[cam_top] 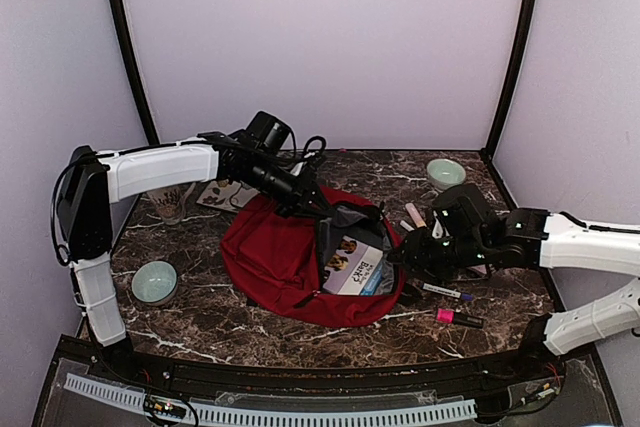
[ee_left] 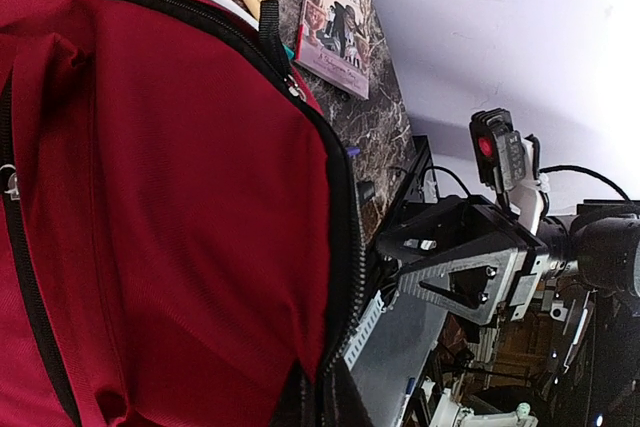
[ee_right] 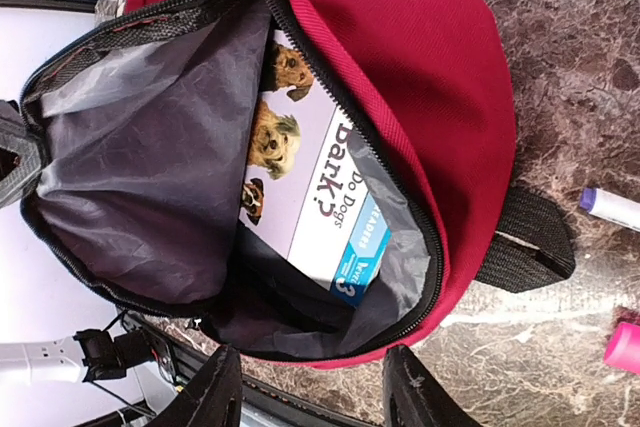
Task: Pack the student bag
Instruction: Place the book in the largest pocket of the bag, then place the largest pocket of the bag in the student bag.
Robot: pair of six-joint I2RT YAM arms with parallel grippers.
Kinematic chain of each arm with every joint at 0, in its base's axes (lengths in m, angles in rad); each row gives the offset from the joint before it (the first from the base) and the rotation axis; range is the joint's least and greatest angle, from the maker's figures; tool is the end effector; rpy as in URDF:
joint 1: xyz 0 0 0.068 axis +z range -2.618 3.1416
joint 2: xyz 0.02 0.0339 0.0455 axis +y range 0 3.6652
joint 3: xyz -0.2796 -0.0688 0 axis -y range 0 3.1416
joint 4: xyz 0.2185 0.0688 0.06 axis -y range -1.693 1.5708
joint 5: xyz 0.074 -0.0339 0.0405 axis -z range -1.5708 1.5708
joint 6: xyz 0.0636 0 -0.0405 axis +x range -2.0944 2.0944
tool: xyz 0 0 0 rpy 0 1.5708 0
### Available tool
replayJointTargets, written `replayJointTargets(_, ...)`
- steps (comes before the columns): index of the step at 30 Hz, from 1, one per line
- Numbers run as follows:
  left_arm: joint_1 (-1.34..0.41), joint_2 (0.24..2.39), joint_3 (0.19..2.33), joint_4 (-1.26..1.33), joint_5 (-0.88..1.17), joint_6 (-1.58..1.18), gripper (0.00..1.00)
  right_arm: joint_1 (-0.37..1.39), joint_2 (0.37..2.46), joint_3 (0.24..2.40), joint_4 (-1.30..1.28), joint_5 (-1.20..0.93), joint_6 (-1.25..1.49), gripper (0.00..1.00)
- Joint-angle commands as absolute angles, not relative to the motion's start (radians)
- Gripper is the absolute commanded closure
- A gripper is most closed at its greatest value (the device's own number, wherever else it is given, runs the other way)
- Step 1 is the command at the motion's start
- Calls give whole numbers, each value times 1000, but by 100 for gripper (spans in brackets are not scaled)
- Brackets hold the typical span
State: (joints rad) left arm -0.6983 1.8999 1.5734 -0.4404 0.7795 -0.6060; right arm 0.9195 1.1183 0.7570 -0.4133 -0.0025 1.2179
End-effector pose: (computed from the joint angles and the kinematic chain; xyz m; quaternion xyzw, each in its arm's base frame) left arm 0.2948 -0.3058 0.2821 0.1878 0.8435 -0.4975 0.0754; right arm 0.1343 0.1764 0.2476 0.1365 0.9116 0.3404 0.1856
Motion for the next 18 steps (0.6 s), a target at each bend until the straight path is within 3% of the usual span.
replayJointTargets(1,-693,1889,1571,-455,803,-573,100,934,1166,799,-351,82,1232,50)
replayJointTargets(3,-693,1891,1572,-462,802,-571,100,934,1210,847,-398,140,1199,47)
replayJointTargets(6,-693,1891,1574,-474,803,-566,100,932,1281,928,-488,239,1151,35)
replayJointTargets(10,-693,1888,1572,-484,801,-559,100,915,1364,988,-491,253,1085,34)
replayJointTargets(16,-693,1878,1571,-485,790,-557,100,894,1487,1051,-569,264,1020,42)
replayJointTargets(18,-693,1875,1567,-488,782,-553,100,888,1506,1043,-572,261,1008,52)
